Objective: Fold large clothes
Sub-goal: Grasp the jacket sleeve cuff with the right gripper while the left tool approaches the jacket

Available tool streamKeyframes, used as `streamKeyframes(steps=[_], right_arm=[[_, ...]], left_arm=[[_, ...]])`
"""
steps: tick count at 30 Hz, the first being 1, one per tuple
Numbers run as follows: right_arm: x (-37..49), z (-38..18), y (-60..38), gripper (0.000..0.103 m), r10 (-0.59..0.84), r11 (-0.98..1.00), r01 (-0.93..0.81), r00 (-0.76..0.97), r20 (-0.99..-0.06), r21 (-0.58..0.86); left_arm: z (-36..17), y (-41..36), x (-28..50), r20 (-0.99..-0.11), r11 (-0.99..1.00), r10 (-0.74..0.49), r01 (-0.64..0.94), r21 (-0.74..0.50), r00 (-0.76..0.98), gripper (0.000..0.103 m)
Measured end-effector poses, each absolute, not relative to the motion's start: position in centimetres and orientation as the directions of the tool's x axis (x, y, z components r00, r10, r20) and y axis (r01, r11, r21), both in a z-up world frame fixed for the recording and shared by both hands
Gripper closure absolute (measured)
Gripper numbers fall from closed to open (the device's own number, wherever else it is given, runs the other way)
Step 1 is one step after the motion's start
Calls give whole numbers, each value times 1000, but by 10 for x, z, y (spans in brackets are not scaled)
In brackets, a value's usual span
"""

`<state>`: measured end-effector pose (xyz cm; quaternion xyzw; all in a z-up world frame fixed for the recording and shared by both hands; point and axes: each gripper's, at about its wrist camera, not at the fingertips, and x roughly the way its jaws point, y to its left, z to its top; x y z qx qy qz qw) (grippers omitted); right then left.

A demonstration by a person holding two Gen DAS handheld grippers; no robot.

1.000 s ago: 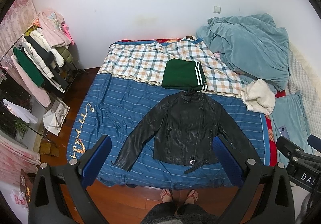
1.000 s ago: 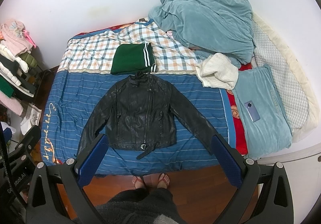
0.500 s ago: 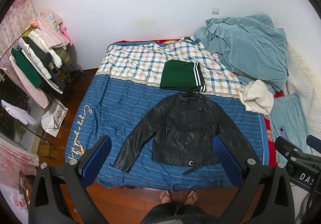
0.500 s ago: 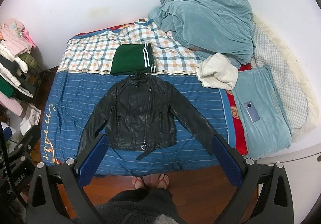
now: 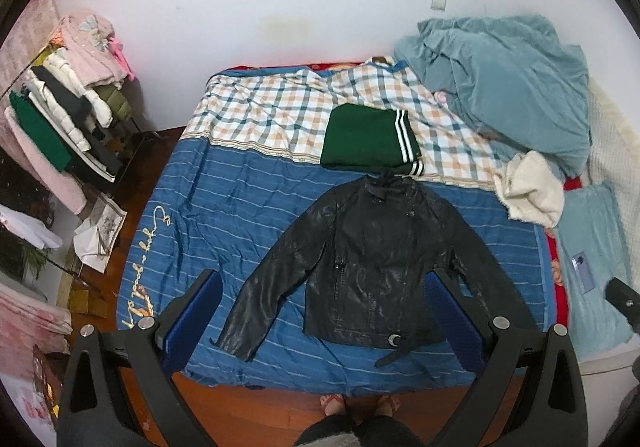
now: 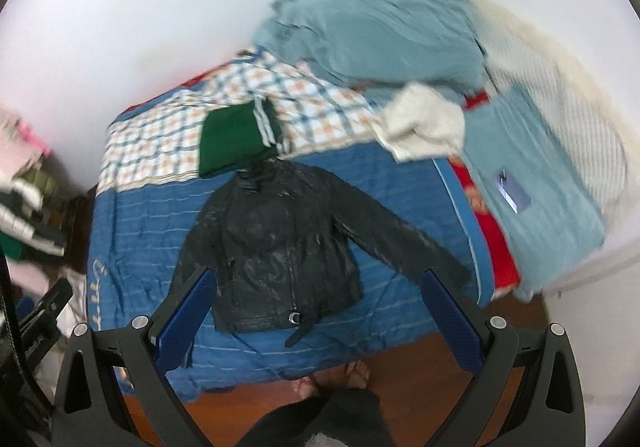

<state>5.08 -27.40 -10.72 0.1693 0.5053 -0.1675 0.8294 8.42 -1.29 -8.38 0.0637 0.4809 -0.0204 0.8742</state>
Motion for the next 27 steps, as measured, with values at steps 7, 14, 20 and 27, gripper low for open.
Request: streamKeyframes(steps=[7, 14, 20, 27], right_arm=[[45, -218, -344, 0, -138, 779, 620, 318, -938, 95], [28, -388, -436, 0, -37, 630, 764, 203, -978, 135], [0, -546, -498, 5, 171, 394, 864, 268, -948, 315], [-43, -678, -535, 12, 270, -25, 874, 473, -839, 485]], left_arm=[[-174, -44, 121, -861, 976, 97, 121, 180, 499, 0], [-291, -87, 152, -896, 961, 181, 121, 249, 405, 0], [-390, -123, 169, -925, 946, 225, 157, 282, 306, 0], [-458, -156, 189, -932, 931, 259, 192, 311, 252, 0]])
